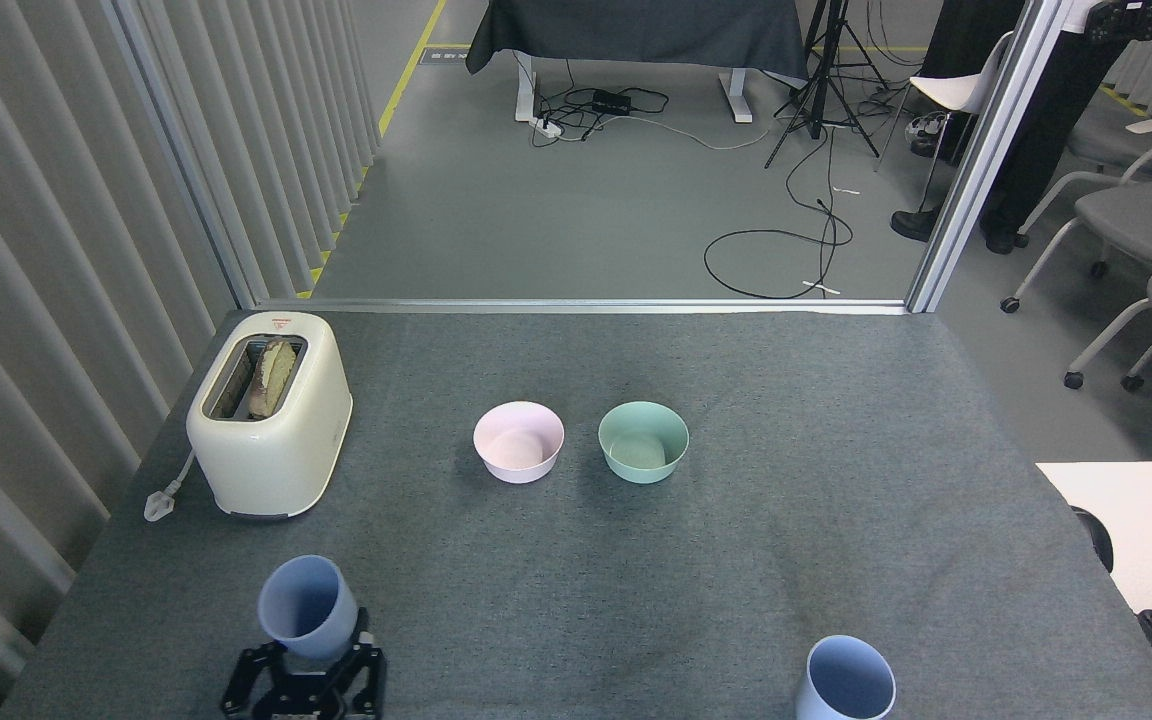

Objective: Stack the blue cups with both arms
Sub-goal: 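Slide the held blue cup toward the table centre and open the left gripper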

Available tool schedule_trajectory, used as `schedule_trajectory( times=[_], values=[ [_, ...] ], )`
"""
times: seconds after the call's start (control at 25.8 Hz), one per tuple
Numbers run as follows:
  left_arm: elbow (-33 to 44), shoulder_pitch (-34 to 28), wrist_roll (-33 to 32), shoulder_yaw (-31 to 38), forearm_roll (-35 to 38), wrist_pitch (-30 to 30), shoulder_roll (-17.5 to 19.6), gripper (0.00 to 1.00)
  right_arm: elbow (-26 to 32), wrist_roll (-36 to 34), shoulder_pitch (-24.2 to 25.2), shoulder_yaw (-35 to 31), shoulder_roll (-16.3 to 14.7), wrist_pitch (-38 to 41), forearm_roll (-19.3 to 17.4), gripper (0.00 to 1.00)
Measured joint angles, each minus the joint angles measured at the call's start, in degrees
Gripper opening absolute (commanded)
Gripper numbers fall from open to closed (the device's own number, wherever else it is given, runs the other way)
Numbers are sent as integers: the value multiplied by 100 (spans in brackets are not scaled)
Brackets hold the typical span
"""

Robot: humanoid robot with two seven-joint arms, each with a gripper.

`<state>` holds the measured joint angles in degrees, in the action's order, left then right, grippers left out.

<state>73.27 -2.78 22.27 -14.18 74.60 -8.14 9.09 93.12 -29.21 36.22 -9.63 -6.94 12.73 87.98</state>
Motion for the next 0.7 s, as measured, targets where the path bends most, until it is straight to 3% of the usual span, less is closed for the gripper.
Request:
schedule_trajectory(
  times=[0.31,0.7],
  values=[
    [-847,567,-52,-1262,1021,-137,-747,48,-10,-7,6,4,7,-29,0,98],
    [-1478,741,6,-1671,1890,-354,-1269,51,-70,-9,-8,14,-7,-36,0,98]
  ],
)
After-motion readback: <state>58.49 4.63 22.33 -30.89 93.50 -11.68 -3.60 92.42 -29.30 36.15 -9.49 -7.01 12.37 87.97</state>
